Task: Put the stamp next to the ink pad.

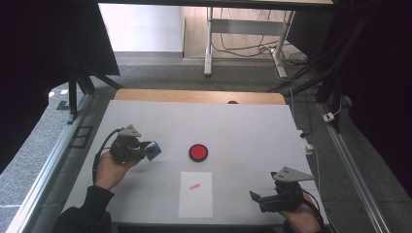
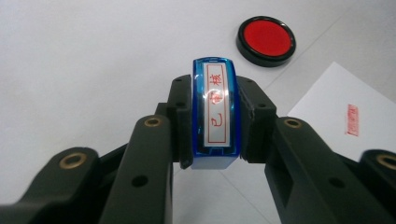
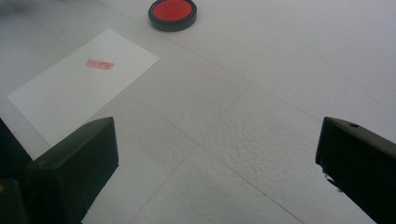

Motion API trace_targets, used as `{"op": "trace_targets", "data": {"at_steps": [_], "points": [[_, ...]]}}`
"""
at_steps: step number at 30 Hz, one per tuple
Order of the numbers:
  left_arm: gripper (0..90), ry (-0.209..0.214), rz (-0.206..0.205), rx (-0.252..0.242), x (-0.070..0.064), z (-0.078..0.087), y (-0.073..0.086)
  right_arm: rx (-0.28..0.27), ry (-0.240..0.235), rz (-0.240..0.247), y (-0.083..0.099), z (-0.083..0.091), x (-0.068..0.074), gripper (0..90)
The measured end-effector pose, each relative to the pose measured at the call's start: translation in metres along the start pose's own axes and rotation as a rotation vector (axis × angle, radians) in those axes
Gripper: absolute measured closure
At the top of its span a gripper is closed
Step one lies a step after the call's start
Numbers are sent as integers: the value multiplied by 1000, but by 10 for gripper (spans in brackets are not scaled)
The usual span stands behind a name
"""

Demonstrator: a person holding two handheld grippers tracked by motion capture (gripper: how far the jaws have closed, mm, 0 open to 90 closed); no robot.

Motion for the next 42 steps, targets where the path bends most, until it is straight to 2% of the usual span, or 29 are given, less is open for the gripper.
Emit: {"op": "trace_targets", "data": {"at_steps": [6,17,25,32,36,42], "points": [[695,-30,9,-5,7,-3,2,-4,6,-19,2,4,-3,0],[695,-90,30,22,25,-15,11,12,8,-4,4,3,-3,0],[695,-98,25,45,26,-25,14,18,5,-3,4,3,-2,0],[694,-86,33,67,26,-31,18,24,4,2,4,3,-2,0],[691,-84,17,90,24,-35,20,24,0,5,4,2,-1,0],[646,-68,27,90,23,-37,21,33,0,15,4,2,0,0]]}}
Point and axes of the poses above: each handheld gripper's, and its own axes: z roughly backward along the jaws, y roughly out of its underside, x roughly to its left, the point moved 8 cm from there along -z, roughly forward along the jaws, and after that the axes turned 7 degrees about z, right-handed, at the moved point
